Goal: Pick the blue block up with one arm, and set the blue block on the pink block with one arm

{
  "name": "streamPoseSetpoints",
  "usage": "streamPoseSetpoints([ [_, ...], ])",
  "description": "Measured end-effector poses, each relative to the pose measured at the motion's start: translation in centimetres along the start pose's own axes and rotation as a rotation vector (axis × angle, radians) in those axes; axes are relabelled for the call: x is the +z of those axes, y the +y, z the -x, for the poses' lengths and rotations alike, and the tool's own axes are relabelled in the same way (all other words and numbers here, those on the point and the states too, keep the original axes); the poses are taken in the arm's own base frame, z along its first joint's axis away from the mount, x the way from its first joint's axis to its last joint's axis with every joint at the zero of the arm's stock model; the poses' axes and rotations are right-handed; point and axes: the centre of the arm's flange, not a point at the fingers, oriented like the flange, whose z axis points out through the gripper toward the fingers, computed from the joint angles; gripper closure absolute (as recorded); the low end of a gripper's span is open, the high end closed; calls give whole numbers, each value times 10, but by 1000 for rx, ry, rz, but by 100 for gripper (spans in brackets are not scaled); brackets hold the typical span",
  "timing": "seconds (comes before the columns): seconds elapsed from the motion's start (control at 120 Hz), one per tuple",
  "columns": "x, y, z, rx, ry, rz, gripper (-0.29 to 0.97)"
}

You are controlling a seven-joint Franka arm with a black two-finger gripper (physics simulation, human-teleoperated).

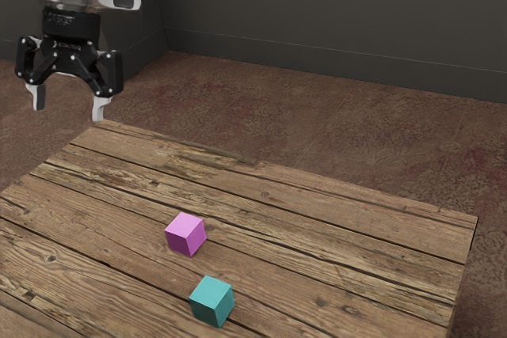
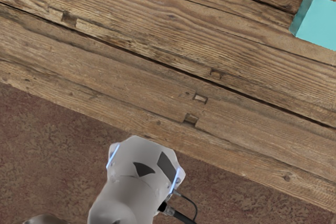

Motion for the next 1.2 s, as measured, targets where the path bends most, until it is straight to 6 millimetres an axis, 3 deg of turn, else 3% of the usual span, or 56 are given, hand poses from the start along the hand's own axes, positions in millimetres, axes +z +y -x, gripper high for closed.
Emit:
streamPoseSetpoints([
  [0.108, -6, -5, -29, -192, 84, 91, 0],
  [0.292, -15, -19, -40, -420, 118, 167, 0],
  [0.333, 12, -9, -32, -416, 91, 154, 0],
  [0.408, 126, 12, -19, -376, 24, 101, 0],
  [0.442, 162, 25, -14, -355, 24, 92, 0],
  [0.475, 184, 34, -14, -349, 35, 100, 0],
  [0.55, 207, 47, -16, -354, 63, 131, 0],
  [0.667, 253, 89, -31, -310, 97, 132, 0],
  [0.892, 292, 146, -54, -189, 190, 183, 0],
  [0.983, 293, 151, -59, -107, 235, 204, 0],
  [1.117, 323, 144, -72, -16, 241, 168, 0],
  [1.2, 328, 146, -76, 61, 263, 158, 0],
])
